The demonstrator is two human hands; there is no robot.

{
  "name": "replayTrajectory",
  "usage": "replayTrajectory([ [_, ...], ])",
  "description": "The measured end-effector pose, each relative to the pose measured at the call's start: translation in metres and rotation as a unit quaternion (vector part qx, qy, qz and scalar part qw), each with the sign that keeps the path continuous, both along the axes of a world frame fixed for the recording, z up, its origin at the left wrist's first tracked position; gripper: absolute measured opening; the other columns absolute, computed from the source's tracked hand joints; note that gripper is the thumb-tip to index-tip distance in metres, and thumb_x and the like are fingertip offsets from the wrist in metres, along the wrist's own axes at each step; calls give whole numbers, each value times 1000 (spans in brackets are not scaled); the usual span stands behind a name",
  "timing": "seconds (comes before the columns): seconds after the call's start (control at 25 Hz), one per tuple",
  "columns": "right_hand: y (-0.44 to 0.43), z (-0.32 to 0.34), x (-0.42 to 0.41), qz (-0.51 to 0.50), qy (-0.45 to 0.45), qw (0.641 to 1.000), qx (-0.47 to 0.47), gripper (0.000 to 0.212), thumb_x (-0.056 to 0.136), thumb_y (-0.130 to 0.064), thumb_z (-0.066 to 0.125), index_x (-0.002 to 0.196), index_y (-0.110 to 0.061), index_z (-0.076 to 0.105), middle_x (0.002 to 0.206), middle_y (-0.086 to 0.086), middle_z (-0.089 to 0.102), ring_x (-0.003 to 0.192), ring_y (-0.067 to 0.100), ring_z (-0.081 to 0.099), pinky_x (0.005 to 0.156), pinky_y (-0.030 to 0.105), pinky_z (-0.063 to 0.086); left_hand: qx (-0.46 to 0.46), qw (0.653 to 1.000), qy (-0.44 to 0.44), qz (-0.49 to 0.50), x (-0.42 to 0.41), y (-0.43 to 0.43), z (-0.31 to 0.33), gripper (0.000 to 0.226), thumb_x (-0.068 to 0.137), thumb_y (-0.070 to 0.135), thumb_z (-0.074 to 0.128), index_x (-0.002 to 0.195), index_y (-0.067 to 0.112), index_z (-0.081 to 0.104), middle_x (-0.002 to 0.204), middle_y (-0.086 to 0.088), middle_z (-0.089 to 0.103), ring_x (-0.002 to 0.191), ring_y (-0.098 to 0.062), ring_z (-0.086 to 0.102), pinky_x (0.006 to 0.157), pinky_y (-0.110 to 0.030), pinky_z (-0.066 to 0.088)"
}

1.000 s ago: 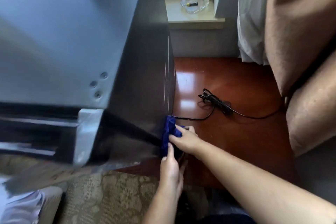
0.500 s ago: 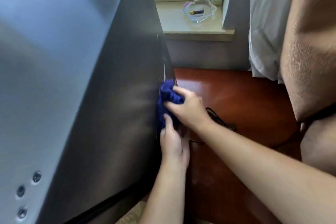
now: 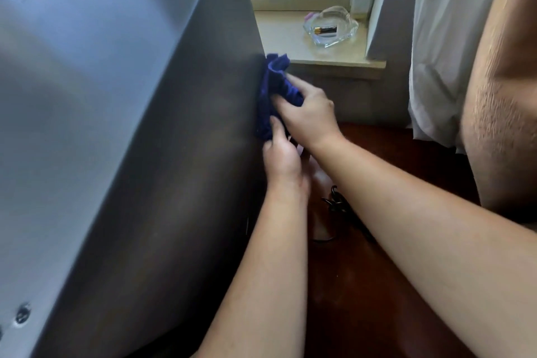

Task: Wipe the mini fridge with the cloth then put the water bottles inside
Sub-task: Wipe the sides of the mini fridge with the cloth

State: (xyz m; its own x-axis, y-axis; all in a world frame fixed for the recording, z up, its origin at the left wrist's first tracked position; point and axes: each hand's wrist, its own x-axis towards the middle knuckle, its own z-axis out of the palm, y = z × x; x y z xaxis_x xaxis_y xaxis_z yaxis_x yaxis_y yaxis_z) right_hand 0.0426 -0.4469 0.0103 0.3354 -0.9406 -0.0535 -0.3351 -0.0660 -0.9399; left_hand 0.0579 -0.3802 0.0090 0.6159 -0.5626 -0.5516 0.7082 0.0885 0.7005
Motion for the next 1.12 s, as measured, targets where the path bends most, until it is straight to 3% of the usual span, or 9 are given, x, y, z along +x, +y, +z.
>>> replayTrajectory([
  [0.04, 5, -13, -1, 9, 20, 1000, 11, 45, 82, -46, 65, 124, -32, 71, 112, -5, 78, 115, 13, 69, 99, 33, 52, 15, 1000, 10, 1, -1, 6, -10, 35, 109, 36, 48, 109, 10, 71, 103, -14, 79, 85, -23, 79, 70, -33, 65],
  [0.2, 49, -79, -16, 89, 80, 989, 91, 32, 87, -43, 57, 114, -27, 65, 106, 1, 76, 109, 28, 69, 90, 39, 54, 135, 989, 52, 23, -10, 44, -63, 33, 107, 36, 52, 114, 10, 71, 116, -17, 76, 97, -32, 75, 81, -41, 63],
  [0.32, 89, -125, -34, 148, 97, 962, 206, 51, 80, -41, 53, 131, -43, 56, 126, -4, 72, 122, 22, 63, 104, 37, 48, 230, 968, 96, 31, -20, 84, -92, 24, 108, 34, 52, 101, 17, 67, 100, -10, 73, 83, -24, 71, 54, -31, 60],
  [0.44, 100, -146, -41, 180, 112, 942, 260, 73, 72, -43, 51, 144, -44, 48, 142, -7, 63, 134, 15, 54, 114, 34, 40, 256, 961, 106, 24, -20, 100, -109, 23, 109, 34, 49, 99, 21, 65, 100, -6, 72, 88, -21, 69, 60, -34, 57],
  [0.6, 64, -145, -36, 154, 126, 958, 209, 81, 74, -46, 57, 153, -35, 40, 146, -5, 60, 137, 16, 54, 113, 35, 42, 228, 969, 93, 2, -15, 68, -114, 22, 109, 37, 47, 109, 24, 64, 98, -2, 74, 88, -18, 71, 67, -35, 56],
  [0.76, 11, -131, -22, 101, 78, 981, 143, 78, 86, -42, 63, 157, -28, 32, 151, 3, 55, 139, 22, 50, 115, 33, 39, 226, 973, 17, -44, 2, 4, -107, 29, 109, 39, 47, 95, 20, 64, 93, -4, 72, 81, -20, 71, 82, -40, 58],
  [0.84, -10, -132, -14, 90, 81, 985, 124, 68, 93, -35, 59, 155, -29, 33, 153, 3, 52, 142, 24, 46, 117, 36, 36, 223, 973, 5, -55, 7, -18, -102, 31, 109, 40, 48, 90, 19, 63, 88, -3, 73, 78, -20, 71, 78, -38, 59],
  [0.96, -15, -138, -7, 107, 79, 981, 144, 66, 92, -34, 51, 155, -37, 34, 156, -1, 49, 148, 21, 39, 120, 40, 32, 218, 973, -3, -79, 10, -19, -105, 27, 108, 42, 49, 105, 19, 64, 106, -13, 75, 85, -26, 73, 82, -42, 62],
  [1.12, 28, -120, -23, 128, 89, 979, 130, 64, 95, -25, 59, 155, -34, 39, 157, -2, 47, 149, 15, 36, 120, 24, 27, 179, 982, 34, -51, -2, 33, -94, 28, 110, 35, 45, 96, 20, 65, 93, -5, 76, 81, -19, 73, 68, -36, 60],
])
